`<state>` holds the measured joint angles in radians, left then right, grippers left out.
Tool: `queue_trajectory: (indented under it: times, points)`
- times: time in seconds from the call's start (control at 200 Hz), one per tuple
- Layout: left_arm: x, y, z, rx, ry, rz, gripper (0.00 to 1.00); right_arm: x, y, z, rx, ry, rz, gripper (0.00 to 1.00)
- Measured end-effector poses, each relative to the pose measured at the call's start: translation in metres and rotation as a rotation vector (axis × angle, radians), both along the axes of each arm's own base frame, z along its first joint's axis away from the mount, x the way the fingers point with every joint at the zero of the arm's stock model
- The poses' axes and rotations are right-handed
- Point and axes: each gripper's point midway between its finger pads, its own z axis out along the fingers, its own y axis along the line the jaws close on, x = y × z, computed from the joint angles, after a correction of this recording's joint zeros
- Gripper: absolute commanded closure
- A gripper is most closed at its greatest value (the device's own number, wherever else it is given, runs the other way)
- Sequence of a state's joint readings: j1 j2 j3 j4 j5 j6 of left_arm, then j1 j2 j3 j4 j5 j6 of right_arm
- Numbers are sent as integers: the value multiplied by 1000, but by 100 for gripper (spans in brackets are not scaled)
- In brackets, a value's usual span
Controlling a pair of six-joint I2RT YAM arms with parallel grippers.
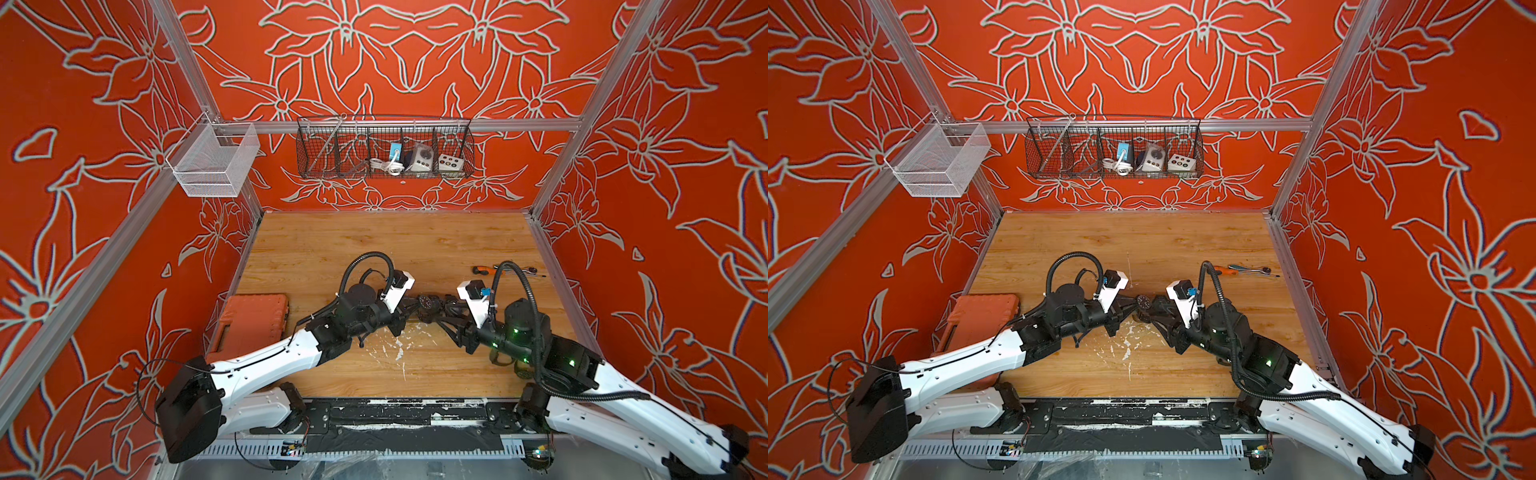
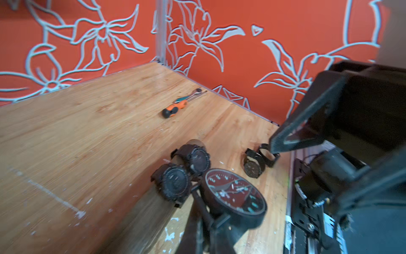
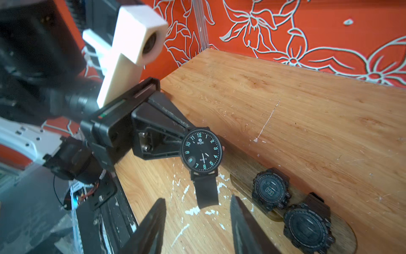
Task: Place watch on stand
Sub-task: Pick up the watch at the center of the board.
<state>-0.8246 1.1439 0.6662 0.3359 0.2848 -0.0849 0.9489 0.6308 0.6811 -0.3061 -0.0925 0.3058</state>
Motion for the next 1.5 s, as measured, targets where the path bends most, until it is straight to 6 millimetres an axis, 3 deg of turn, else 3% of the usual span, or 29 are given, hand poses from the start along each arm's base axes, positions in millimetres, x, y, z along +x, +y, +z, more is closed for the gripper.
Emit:
queue_trajectory:
  times: [0.345,0.425,0.706,0.786,0.896,1.096,1.296,1.501]
  points:
    - [-33,-18,23,-90,-54,-231,100,-19,10,-13,-18,32,126,65]
    - [-38,-19,25,-96,-59,-261,100,-21,13,-15,-19,44,144,73]
    - [-37,-20,27,-106,-78,-274,100,-26,17,-17,-19,61,181,99]
    - [-35,-20,26,-104,-77,-265,98,-25,16,-18,-24,59,175,100]
    - [-33,-20,25,-101,-73,-250,82,-21,14,-18,-32,48,153,100]
    - [-22,-16,11,-65,-3,-170,61,-5,11,-15,-79,0,83,100]
    - [1,9,-8,-10,119,58,46,14,11,-24,-174,-49,32,100]
    - [3,37,12,-73,185,205,29,25,15,-33,-252,-108,28,100]
